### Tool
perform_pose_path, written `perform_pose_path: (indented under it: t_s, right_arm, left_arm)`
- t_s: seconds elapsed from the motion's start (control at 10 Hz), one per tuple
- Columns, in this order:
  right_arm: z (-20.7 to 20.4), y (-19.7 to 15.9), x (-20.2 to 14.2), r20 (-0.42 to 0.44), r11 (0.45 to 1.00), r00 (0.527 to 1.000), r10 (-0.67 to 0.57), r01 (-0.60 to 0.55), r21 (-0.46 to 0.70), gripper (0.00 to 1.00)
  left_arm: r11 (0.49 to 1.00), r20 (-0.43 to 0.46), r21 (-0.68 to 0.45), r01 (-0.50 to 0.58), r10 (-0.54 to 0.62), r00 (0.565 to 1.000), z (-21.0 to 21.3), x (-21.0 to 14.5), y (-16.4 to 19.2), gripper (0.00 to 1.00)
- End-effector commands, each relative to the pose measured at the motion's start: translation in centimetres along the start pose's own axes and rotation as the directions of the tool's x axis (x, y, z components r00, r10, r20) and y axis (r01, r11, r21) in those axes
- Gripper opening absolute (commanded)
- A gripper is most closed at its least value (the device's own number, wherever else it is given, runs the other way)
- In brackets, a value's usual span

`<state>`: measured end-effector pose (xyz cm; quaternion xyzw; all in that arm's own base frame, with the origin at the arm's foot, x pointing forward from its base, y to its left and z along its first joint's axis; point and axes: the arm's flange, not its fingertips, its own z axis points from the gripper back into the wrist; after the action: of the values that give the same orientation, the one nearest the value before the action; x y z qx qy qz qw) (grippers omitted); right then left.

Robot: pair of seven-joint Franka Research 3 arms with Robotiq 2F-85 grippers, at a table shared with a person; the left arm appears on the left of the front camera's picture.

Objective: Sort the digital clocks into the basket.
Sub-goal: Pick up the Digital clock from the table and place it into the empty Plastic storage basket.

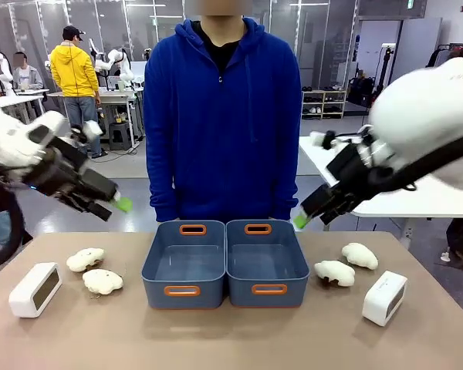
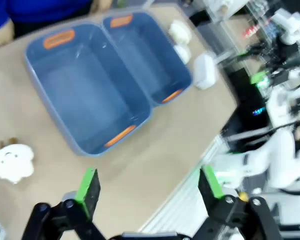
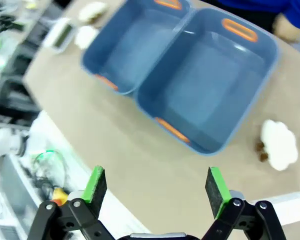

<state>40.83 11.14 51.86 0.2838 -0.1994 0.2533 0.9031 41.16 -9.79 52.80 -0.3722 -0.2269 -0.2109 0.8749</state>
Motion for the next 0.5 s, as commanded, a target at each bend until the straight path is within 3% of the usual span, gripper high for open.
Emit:
perform_pose_path:
  t_s: [0.0,0.2,0.4]
  right_arm:
    - [2.6,-4.4,-2.2,0.087,0.947,0.977,-0.196,0.165,0.276,1.00]
    - [5.7,-7.2,-6.8,0.194,0.862,0.908,-0.373,0.262,0.434,1.00]
    - [9.8,-10.1,-12.6,0.299,0.808,0.788,-0.538,0.381,0.450,1.00]
  left_arm:
    - [0.969,0.185,-0.151,-0.197,0.223,0.957,3.6,-2.6,4.0,1.00]
    - [0.923,0.368,-0.286,-0.258,0.354,0.860,7.3,-7.2,5.8,1.00]
    - [0.900,0.490,-0.288,-0.327,0.431,0.758,10.9,-13.0,7.4,1.00]
